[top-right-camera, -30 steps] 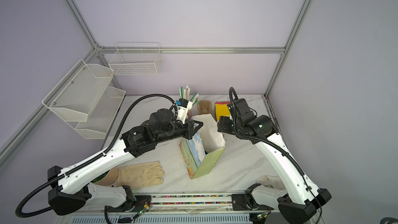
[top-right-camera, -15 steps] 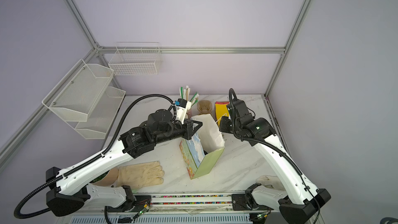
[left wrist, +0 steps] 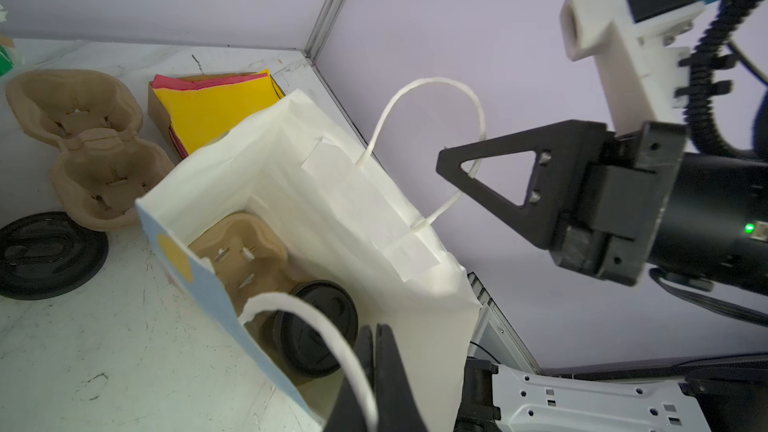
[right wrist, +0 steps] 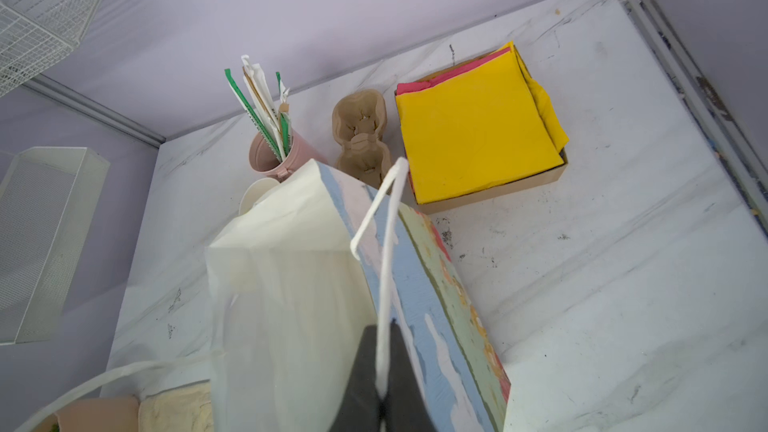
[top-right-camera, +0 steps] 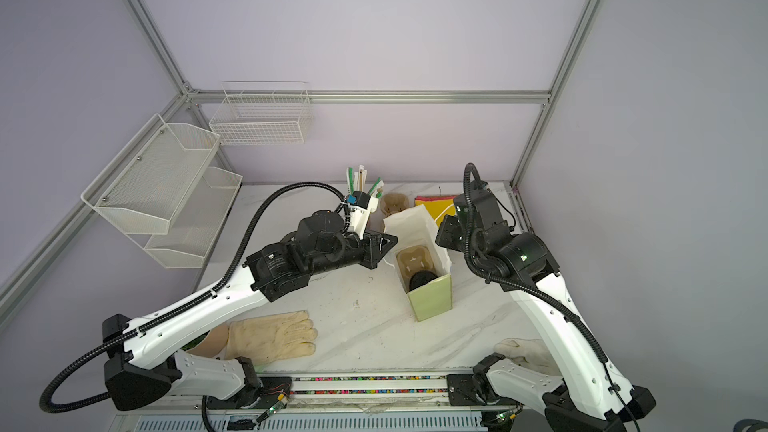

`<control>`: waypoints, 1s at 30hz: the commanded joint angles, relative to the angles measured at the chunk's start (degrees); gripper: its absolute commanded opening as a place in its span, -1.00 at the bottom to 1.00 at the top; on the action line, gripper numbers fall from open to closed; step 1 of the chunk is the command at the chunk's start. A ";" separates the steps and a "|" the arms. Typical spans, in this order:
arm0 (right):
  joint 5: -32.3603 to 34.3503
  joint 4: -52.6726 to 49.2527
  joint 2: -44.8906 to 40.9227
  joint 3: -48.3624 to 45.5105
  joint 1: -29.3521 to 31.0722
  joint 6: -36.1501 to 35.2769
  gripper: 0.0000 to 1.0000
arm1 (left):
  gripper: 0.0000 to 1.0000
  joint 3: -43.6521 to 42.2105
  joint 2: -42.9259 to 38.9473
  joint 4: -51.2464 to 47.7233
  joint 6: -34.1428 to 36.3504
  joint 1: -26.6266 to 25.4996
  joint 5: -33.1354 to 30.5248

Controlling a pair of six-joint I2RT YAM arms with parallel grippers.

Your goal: Pack the takeout coffee

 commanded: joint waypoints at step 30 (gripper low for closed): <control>4.80 -1.27 -0.77 -3.28 -0.22 -0.66 -1.00 | -1.00 13.93 10.39 -1.67 3.69 0.82 0.15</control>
